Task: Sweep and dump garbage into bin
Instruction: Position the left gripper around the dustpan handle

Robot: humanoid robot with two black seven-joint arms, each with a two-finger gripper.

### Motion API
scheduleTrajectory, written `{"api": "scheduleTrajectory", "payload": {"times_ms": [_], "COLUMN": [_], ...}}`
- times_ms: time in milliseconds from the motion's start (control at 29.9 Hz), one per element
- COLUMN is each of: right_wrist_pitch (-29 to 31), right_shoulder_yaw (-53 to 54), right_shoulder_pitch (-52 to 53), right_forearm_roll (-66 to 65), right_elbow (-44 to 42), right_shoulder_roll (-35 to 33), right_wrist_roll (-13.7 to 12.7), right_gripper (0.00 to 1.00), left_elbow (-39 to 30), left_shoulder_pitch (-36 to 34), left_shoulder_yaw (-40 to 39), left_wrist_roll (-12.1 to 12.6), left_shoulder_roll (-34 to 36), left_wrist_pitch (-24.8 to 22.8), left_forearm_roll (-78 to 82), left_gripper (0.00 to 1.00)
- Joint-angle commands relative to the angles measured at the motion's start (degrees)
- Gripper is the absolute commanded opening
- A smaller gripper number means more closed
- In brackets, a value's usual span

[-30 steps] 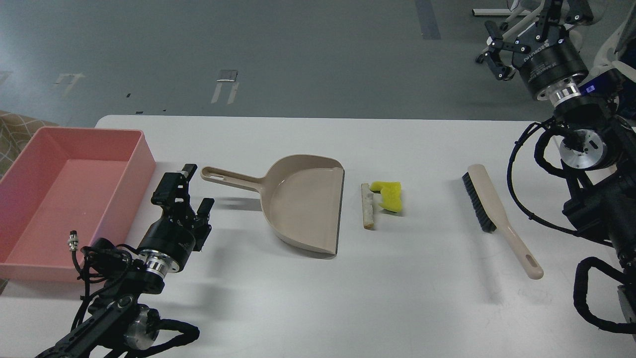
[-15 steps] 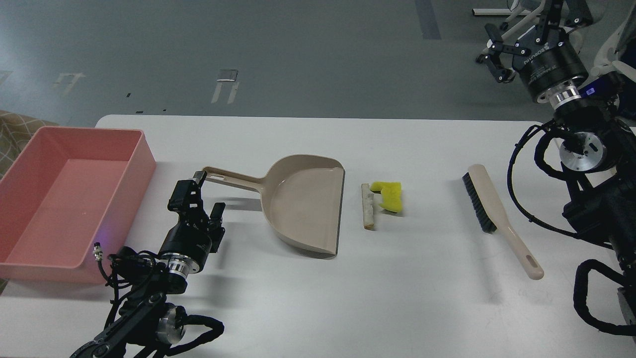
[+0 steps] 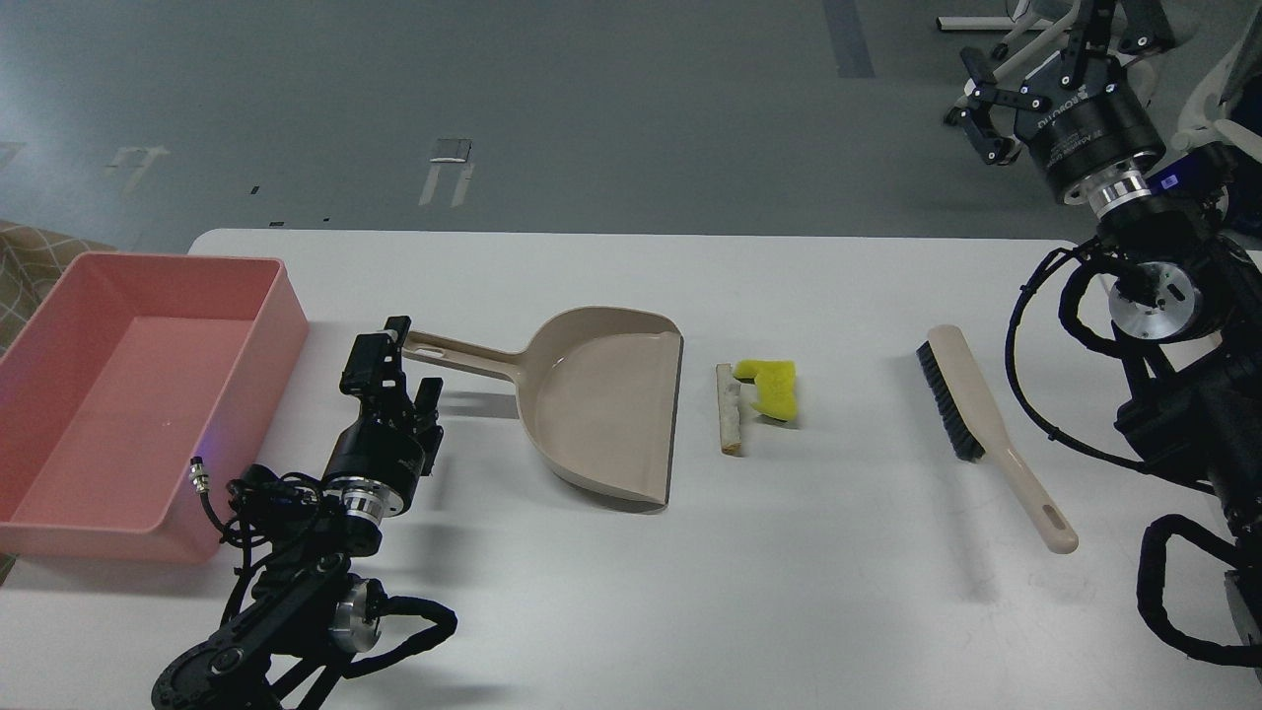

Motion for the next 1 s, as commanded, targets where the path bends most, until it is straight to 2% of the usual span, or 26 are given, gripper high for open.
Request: {"api": "scheduleTrajectory", "payload": {"times_ms": [0,267,501,601,701,969], "right_wrist_pitch": [0.0,0.0,0.0,0.0,0.0,0.0], "right_shoulder_yaw": [0.0,0.1,0.2,0.2,0.2,0.2], "right_shoulder_pitch": [0.0,-0.5,-0.6,-0.6,-0.6,-0.6], "right_forearm_roll": [0.0,0.0,0.0,0.0,0.0,0.0], "right_elbow": [0.0,0.1,0.1,0.0,0.0,0.0], "right_shoulder_roll": [0.0,0.0,0.0,0.0,0.1,0.1], "right_wrist_roll": [0.0,0.0,0.0,0.0,0.0,0.0], "right_gripper": [1.0,1.0,1.0,1.0,1.0,1.0], "left_elbow": [0.2,0.4,4.7,6.3,7.9,11.0], "left_shoulder_pitch": [0.0,-1.8,-5.4,-6.5,-7.5,-8.2], "left_shoulder_yaw": [0.2,4.3,5.0,5.0,5.0,4.9], "left_wrist_roll": [0.0,0.0,-0.2,-0.2,-0.2,-0.7], "left_shoulder_roll": [-0.2,0.0,-0.1,-0.2,-1.1,-1.8], "left_wrist_pitch": [-0.1,0.2,-0.5,-1.8,-1.8,-1.4], "left_forearm_roll": [-0.1,0.2,0.2,0.2,0.2,0.1], "left_gripper": [0.93,0.93,0.93,0.98,0.98,0.93]}}
